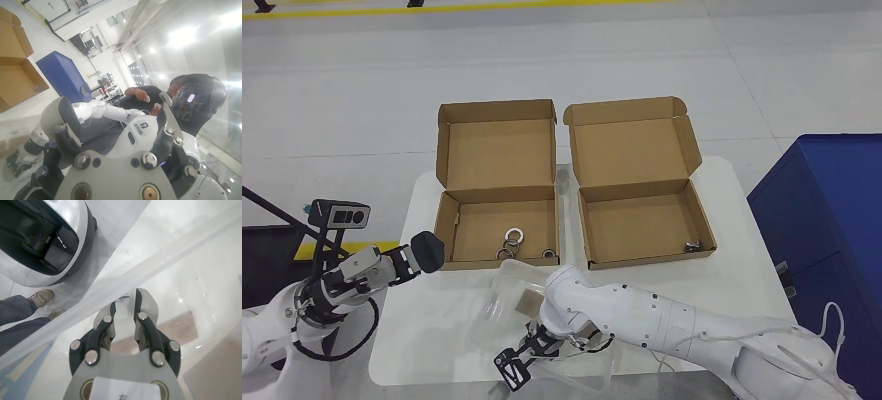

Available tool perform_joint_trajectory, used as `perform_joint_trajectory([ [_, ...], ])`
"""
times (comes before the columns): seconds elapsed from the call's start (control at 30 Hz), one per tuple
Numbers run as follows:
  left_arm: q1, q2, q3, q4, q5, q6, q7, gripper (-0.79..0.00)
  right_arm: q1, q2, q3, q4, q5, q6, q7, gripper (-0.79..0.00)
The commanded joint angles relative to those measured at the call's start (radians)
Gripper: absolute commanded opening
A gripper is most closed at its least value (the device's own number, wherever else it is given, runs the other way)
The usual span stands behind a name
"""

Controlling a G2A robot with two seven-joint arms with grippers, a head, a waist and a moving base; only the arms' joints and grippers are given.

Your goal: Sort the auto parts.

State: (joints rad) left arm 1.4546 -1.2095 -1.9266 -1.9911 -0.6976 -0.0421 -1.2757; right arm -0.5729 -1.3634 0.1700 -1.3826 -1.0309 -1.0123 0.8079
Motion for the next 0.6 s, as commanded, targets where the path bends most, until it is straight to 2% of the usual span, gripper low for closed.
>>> perform_joint_trajectory([
  [0.0,0.0,0.0,0.0,0.0,0.0,0.0,0.0,0.0,0.005,-0.01,0.0,0.02,0.006,0.0,0.0,-0.603],
  [0.2,0.0,0.0,0.0,0.0,0.0,0.0,0.0,0.0,0.032,-0.033,0.0,0.075,0.011,0.0,0.0,-0.782],
  [0.43,0.0,0.0,0.0,0.0,0.0,0.0,0.0,0.0,0.078,-0.031,0.012,0.078,0.086,0.049,0.049,-0.785],
  [0.57,0.0,0.0,0.0,0.0,0.0,0.0,0.0,0.0,0.084,-0.009,0.005,0.023,0.108,0.012,0.011,-0.785],
])
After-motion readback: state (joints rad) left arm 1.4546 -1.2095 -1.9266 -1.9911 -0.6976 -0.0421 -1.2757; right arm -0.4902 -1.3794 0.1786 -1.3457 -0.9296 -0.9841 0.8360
